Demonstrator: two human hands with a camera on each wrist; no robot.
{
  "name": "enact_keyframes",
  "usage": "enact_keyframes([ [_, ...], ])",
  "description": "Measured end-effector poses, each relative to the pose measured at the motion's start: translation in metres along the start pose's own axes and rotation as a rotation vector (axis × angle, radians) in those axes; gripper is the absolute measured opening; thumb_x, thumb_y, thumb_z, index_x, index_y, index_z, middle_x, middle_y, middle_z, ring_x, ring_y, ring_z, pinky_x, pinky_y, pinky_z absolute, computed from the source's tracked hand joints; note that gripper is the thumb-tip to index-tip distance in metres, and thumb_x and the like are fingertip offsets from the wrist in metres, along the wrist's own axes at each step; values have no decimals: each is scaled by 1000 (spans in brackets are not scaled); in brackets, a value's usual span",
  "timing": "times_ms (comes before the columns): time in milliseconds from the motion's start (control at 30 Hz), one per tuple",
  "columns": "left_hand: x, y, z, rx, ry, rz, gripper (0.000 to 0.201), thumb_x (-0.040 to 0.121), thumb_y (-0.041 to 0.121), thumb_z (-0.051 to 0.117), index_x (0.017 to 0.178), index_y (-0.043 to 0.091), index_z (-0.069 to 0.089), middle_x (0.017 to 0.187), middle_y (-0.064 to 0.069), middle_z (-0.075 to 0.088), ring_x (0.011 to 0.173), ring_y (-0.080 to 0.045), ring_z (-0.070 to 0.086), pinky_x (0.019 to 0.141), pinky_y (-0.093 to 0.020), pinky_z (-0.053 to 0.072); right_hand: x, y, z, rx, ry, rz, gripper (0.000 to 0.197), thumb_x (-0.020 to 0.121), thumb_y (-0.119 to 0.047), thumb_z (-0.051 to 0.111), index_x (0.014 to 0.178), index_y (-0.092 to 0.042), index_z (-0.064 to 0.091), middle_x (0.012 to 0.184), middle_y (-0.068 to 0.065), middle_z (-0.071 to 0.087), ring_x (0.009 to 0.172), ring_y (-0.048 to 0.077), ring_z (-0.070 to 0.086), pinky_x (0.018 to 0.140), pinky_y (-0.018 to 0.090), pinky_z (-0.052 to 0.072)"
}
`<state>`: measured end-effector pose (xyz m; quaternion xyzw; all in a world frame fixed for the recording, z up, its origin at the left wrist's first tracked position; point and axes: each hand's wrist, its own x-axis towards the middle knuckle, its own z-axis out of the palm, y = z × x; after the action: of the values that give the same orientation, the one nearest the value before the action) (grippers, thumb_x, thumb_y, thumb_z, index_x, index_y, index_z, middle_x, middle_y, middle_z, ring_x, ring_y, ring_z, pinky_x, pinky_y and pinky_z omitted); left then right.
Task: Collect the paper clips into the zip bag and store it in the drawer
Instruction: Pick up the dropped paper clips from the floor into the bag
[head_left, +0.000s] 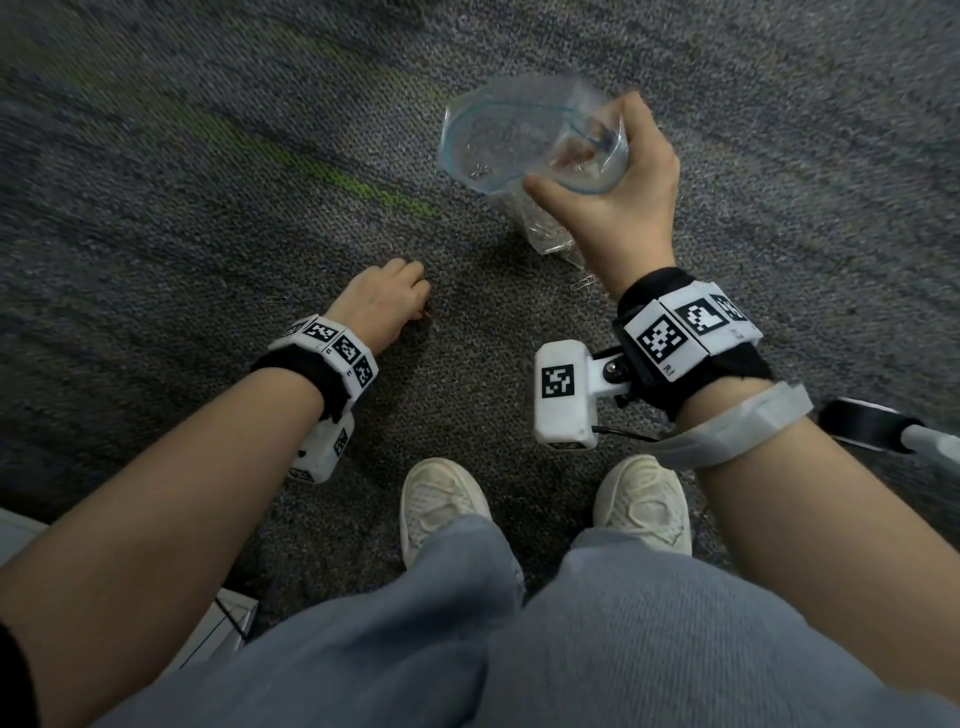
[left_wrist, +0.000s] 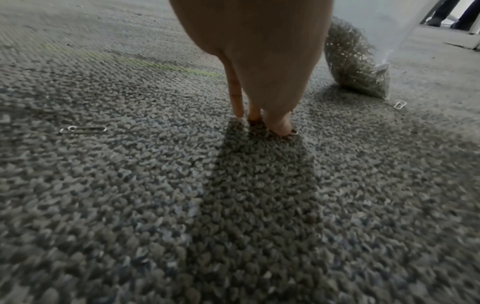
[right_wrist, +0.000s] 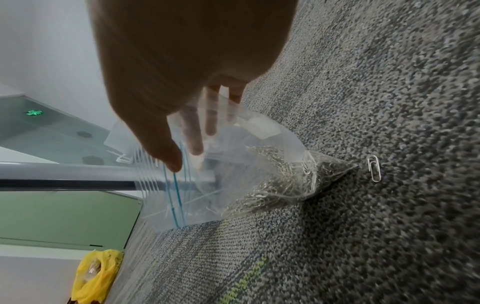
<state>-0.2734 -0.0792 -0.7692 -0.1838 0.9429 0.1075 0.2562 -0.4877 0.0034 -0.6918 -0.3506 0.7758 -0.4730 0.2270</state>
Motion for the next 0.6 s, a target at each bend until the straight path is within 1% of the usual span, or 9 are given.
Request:
enact_keyframes([
  [67, -1, 2, -3, 14, -23, 7, 15, 92, 3, 48, 106, 3, 50, 111, -14, 50, 103, -30, 49, 79, -38, 44, 0, 1, -1, 7, 7, 3, 47, 61, -36, 78, 73, -36, 32, 82, 0, 54, 76, 14, 47, 70, 31, 41],
  [167, 0, 5, -8, 12, -64, -15, 22, 88, -5, 46, 109, 3, 49, 111, -15, 51, 105, -31, 51, 78, -39, 46, 2, 0, -3, 14, 4, 11, 49, 62, -36, 79, 75, -38, 31, 83, -2, 50, 76, 13, 46, 71, 29, 40],
  [233, 1, 7, -12, 31, -79, -21, 22, 89, -5, 45, 108, 3, 49, 109, -15, 54, 104, -31, 53, 80, -40, 47, 3, 0, -5, 14, 12, 16, 51, 63, -36, 79, 78, -39, 31, 85, -3, 50, 79, 13, 46, 73, 29, 41],
  [300, 3, 9, -14, 46, -91, -30, 21, 89, -3, 45, 108, 4, 51, 106, -15, 57, 101, -31, 56, 80, -40, 47, 4, 0, -7, 20, 26, 20, 50, 62, -36, 79, 79, -38, 33, 87, -1, 52, 79, 13, 48, 73, 33, 45],
  [367, 5, 11, -14, 68, -120, -25, 19, 90, -1, 45, 107, 3, 55, 105, -14, 59, 99, -31, 58, 79, -40, 48, 5, -1, -8, 29, 36, 16, 49, 62, -35, 79, 78, -37, 33, 86, 0, 54, 78, 14, 49, 73, 36, 47],
  [433, 6, 13, -14, 73, -141, -34, 18, 91, 2, 46, 103, 3, 60, 105, -14, 61, 97, -32, 60, 77, -40, 49, 5, -1, -8, 32, 35, 21, 49, 61, -36, 79, 80, -38, 34, 89, 2, 55, 81, 16, 52, 77, 39, 50],
  [500, 7, 13, -16, 52, -148, -59, 17, 91, 3, 48, 102, 3, 61, 104, -14, 61, 94, -33, 60, 76, -41, 48, 6, -1, -9, 36, 34, 20, 49, 60, -37, 79, 80, -38, 35, 90, 3, 57, 82, 17, 54, 78, 42, 51],
  [600, 8, 13, -19, 43, -169, -84, 16, 92, 6, 49, 105, 3, 57, 108, -14, 56, 94, -34, 59, 73, -40, 45, 6, -2, -10, 30, 24, 16, 48, 60, -37, 79, 77, -37, 34, 86, 3, 57, 79, 16, 53, 75, 42, 50],
])
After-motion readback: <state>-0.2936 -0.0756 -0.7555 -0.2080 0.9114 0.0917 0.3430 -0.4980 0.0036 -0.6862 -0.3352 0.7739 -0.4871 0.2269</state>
